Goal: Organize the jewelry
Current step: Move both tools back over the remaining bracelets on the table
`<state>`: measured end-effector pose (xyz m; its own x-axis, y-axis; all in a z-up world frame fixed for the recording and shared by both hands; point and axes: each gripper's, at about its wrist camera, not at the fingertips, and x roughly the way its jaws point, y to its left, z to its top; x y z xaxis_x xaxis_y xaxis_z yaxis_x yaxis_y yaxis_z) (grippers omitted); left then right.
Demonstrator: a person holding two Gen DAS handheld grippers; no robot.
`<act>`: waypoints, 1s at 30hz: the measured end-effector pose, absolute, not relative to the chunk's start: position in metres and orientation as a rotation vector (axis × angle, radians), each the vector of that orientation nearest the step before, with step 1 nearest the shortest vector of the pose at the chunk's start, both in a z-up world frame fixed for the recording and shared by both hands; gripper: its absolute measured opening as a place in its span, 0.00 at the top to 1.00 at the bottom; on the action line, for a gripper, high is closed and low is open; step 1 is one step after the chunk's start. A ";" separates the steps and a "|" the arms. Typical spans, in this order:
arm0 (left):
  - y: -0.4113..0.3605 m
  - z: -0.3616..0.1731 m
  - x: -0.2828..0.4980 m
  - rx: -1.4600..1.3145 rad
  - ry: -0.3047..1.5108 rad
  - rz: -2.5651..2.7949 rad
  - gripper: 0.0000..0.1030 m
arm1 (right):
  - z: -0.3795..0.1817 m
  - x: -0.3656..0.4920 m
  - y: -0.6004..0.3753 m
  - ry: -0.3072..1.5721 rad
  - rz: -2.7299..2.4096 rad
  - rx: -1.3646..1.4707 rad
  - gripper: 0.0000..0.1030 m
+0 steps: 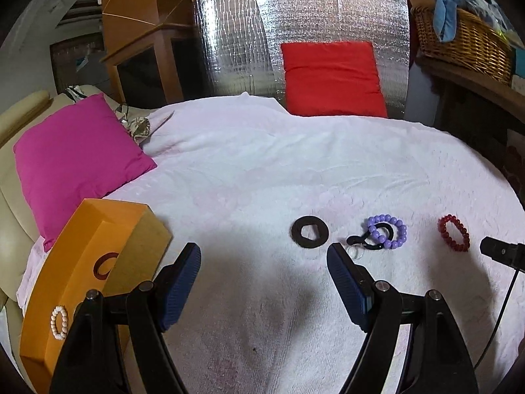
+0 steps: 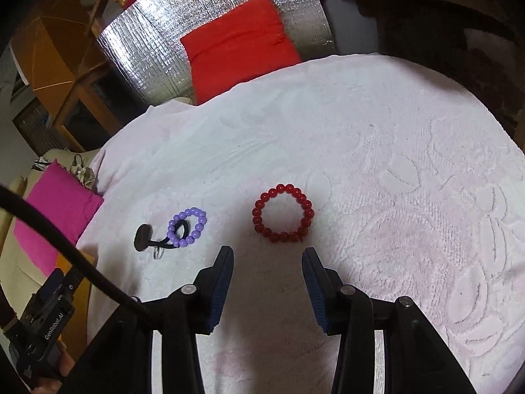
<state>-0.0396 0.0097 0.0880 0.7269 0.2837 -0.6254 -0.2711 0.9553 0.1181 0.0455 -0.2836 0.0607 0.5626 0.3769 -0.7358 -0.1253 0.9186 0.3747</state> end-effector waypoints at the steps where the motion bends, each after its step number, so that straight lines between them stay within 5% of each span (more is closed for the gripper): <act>1: 0.009 0.088 -0.040 0.021 0.693 0.305 0.23 | 0.061 0.045 -0.283 0.932 0.301 0.297 0.54; 30: 0.014 0.080 -0.035 -0.005 0.757 0.258 0.23 | 0.052 0.047 -0.274 0.970 0.299 0.299 0.54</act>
<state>-0.0349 0.0137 0.0801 0.6967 0.2295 -0.6797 -0.2330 0.9685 0.0881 0.0467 -0.2740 0.0518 0.5315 0.3781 -0.7580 -0.1138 0.9186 0.3784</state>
